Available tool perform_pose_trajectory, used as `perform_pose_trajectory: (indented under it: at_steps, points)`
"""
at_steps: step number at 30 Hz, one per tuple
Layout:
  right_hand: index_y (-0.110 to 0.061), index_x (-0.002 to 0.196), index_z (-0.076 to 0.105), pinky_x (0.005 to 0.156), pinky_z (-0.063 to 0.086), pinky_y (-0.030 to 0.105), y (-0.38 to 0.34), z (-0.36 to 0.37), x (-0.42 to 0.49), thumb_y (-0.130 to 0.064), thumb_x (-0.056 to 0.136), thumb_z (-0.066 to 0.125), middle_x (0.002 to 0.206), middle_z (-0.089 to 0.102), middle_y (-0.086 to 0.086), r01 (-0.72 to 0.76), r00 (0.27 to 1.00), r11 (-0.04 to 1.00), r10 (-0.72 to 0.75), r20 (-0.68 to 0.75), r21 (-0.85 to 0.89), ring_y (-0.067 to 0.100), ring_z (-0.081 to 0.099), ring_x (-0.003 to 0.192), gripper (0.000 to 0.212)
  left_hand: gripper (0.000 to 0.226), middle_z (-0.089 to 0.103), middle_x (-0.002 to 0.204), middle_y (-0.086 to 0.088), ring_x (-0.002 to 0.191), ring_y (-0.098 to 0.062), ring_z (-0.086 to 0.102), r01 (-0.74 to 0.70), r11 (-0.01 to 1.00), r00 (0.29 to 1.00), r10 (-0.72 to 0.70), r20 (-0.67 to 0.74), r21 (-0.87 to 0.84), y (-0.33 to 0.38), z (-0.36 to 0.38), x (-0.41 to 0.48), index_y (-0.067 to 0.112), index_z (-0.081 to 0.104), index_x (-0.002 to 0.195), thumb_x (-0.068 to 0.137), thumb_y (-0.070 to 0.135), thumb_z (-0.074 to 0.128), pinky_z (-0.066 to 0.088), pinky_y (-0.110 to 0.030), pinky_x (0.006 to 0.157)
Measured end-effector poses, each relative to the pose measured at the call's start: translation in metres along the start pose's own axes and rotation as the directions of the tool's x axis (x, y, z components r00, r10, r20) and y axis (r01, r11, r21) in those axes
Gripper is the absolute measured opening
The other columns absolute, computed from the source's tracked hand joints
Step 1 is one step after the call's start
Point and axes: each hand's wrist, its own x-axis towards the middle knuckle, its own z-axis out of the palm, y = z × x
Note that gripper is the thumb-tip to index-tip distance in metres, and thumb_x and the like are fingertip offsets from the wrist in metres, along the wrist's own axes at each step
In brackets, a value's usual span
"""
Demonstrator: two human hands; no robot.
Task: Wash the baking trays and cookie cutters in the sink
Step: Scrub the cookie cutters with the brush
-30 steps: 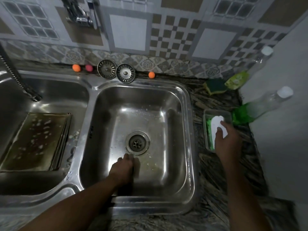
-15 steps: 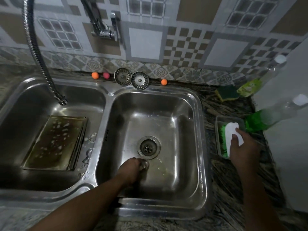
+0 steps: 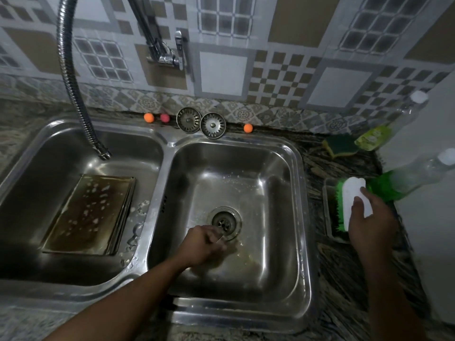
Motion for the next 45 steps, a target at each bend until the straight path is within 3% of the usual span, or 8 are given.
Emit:
perform_pose_trajectory:
  at_steps: [6, 10, 17, 21, 26, 31, 42, 45]
  points:
    - [-0.012, 0.116, 0.069, 0.087, 0.037, 0.008, -0.062, 0.021, -0.019, -0.01, 0.093, 0.061, 0.117, 0.065, 0.0, 0.13, 0.989, 0.973, -0.14, 0.04, 0.19, 0.002, 0.054, 0.105, 0.024, 0.04, 0.073, 0.089, -0.006, 0.083, -0.02, 0.071, -0.024, 0.908, 0.99, -0.037, -0.137, -0.417, 0.047, -0.013, 0.017, 0.012, 0.069, 0.085, 0.053, 0.022, 0.092, 0.059, -0.048, 0.08]
    - [-0.026, 0.106, 0.071, 0.092, 0.043, 0.009, -0.093, 0.054, -0.048, -0.014, 0.089, 0.068, 0.108, 0.069, -0.012, 0.221, 0.922, 0.916, -0.308, 0.235, 0.335, -0.002, 0.063, 0.102, 0.022, 0.062, 0.067, 0.108, -0.017, 0.087, -0.023, 0.069, -0.024, 0.768, 0.994, -0.051, -0.099, -0.64, 0.087, -0.028, 0.025, 0.017, 0.064, 0.122, 0.067, 0.002, 0.088, 0.06, -0.032, 0.068]
    - [-0.031, 0.108, 0.073, 0.077, 0.054, 0.037, -0.111, 0.082, -0.045, -0.043, 0.084, 0.067, 0.093, 0.071, -0.011, 0.415, 0.779, 0.859, -0.505, 0.371, 0.298, 0.009, 0.067, 0.086, 0.027, 0.043, 0.073, 0.099, -0.022, 0.084, -0.03, 0.071, -0.048, 0.823, 0.992, 0.106, 0.07, -0.566, 0.098, -0.06, 0.02, 0.002, 0.074, 0.103, 0.063, 0.001, 0.087, 0.06, -0.044, 0.076]
    - [-0.03, 0.104, 0.075, 0.075, 0.053, 0.03, -0.114, 0.075, -0.034, -0.037, 0.083, 0.07, 0.092, 0.069, -0.016, 0.487, 0.775, 0.829, -0.555, 0.301, 0.275, -0.001, 0.066, 0.085, 0.022, 0.04, 0.072, 0.093, -0.023, 0.067, -0.022, 0.068, 0.022, 0.774, 0.992, 0.061, 0.108, -0.633, 0.107, -0.072, 0.012, 0.001, 0.072, 0.106, 0.069, -0.001, 0.085, 0.056, -0.028, 0.058]
    - [-0.027, 0.103, 0.076, 0.063, 0.05, 0.027, -0.131, 0.075, -0.038, -0.034, 0.085, 0.071, 0.08, 0.065, -0.009, 0.643, 0.642, 0.72, -0.692, 0.33, 0.261, 0.006, 0.064, 0.072, 0.02, 0.025, 0.069, 0.077, -0.019, 0.058, -0.02, 0.062, -0.01, 0.841, 0.978, 0.12, 0.169, -0.54, 0.119, -0.081, 0.009, 0.0, 0.075, 0.092, 0.07, 0.001, 0.085, 0.054, -0.026, 0.057]
    - [-0.027, 0.102, 0.076, 0.072, 0.053, 0.032, -0.126, 0.078, -0.026, -0.029, 0.085, 0.074, 0.088, 0.07, -0.012, 0.525, 0.752, 0.793, -0.602, 0.268, 0.31, 0.002, 0.066, 0.082, 0.017, 0.031, 0.07, 0.077, -0.01, 0.055, -0.016, 0.063, 0.013, 0.816, 0.988, 0.081, 0.135, -0.578, 0.126, -0.083, 0.007, 0.005, 0.074, 0.097, 0.069, -0.003, 0.084, 0.055, -0.026, 0.057]
    - [-0.026, 0.101, 0.077, 0.069, 0.052, 0.026, -0.129, 0.075, -0.043, -0.035, 0.085, 0.072, 0.086, 0.071, -0.009, 0.601, 0.666, 0.743, -0.669, 0.33, 0.294, 0.005, 0.067, 0.077, 0.018, 0.03, 0.074, 0.082, -0.018, 0.064, -0.024, 0.065, -0.024, 0.888, 0.983, 0.104, 0.15, -0.459, 0.126, -0.081, 0.011, 0.001, 0.075, 0.094, 0.067, -0.001, 0.086, 0.057, -0.033, 0.065]
    - [-0.024, 0.098, 0.077, 0.076, 0.047, 0.014, -0.136, 0.086, -0.037, -0.027, 0.087, 0.072, 0.09, 0.072, -0.014, 0.424, 0.794, 0.843, -0.521, 0.312, 0.33, -0.001, 0.066, 0.086, 0.013, 0.032, 0.075, 0.091, -0.013, 0.075, -0.021, 0.069, -0.058, 0.858, 0.986, 0.13, 0.107, -0.51, 0.126, -0.077, 0.011, 0.004, 0.073, 0.099, 0.07, -0.003, 0.084, 0.058, -0.033, 0.07]
